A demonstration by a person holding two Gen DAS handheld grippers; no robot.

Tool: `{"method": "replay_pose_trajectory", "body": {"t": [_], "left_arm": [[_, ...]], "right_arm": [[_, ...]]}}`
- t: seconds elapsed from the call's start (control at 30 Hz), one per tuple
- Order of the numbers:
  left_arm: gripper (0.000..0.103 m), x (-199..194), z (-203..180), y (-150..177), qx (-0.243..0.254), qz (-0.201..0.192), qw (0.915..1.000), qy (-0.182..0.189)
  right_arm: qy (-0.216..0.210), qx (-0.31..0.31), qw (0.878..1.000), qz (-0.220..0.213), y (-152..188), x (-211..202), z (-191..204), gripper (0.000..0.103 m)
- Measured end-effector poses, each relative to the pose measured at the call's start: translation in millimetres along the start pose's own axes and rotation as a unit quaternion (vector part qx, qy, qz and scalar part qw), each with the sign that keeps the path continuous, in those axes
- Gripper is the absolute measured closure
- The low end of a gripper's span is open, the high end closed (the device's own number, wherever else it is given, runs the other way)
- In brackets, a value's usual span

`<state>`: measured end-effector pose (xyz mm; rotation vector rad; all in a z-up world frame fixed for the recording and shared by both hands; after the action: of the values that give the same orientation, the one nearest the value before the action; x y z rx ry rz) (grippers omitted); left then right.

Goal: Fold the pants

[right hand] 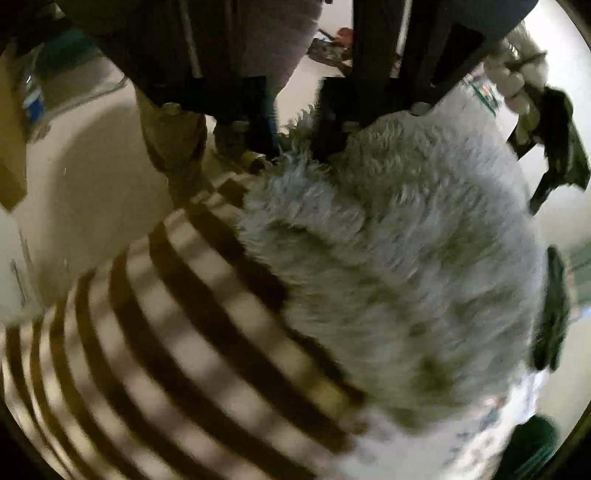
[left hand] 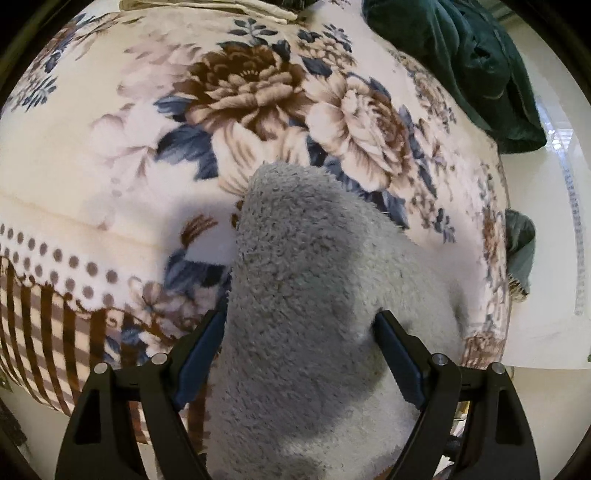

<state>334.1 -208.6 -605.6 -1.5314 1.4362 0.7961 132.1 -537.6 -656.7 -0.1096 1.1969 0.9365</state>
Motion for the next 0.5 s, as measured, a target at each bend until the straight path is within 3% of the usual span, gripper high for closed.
{"method": "replay_pose_trajectory", "body": {"t": [0.03, 0.1, 0.2, 0.3, 0.4, 0.5], "left_arm": [[0.019, -3.6, 1.5, 0.9, -0.005, -0.006, 0.9999, 0.008], [0.019, -8.5, 3.8, 4.0, -0.011, -0.012, 0.9995, 0.026], [0.017, -9.3, 3.0, 13.2, -0.018, -0.01, 0.9981, 0.059], [0.015, -2.5, -6.2, 25.6, -0.004, 0.0, 0.9971, 0.076], [0.015, 9.4, -7.3, 34.5, 0.03, 0.011, 0.9984, 0.046], [0.009, 24.4, 4.3, 39.2, 0.047, 0.024, 0.9985, 0.014]], "right_arm": [[-0.016, -0.001, 1.0, -0.005, 0.9, -8.0, 1.5, 0.023], [-0.048, -0.017, 0.999, -0.015, 3.6, -15.8, 8.7, 0.005], [-0.087, -0.043, 0.995, -0.013, 5.6, -7.4, 16.2, 0.005], [-0.14, -0.02, 0.99, 0.017, 13.9, 24.2, 30.9, 0.005], [-0.193, 0.001, 0.98, 0.053, 34.9, 55.7, 36.9, 0.005], [-0.216, 0.009, 0.974, 0.064, 41.9, 83.2, 43.4, 0.005]]}}
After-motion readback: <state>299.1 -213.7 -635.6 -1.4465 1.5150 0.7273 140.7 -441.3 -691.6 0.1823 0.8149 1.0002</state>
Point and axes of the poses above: each gripper's, at about its wrist camera, not at the fingertips, and x roughly the way its jaws point, z to its left, y to its underside, the point moved 9 cm from there along x, roughly the way its jaws point, and after that the axes turned 10 degrees about x, right-handed, at the moved point
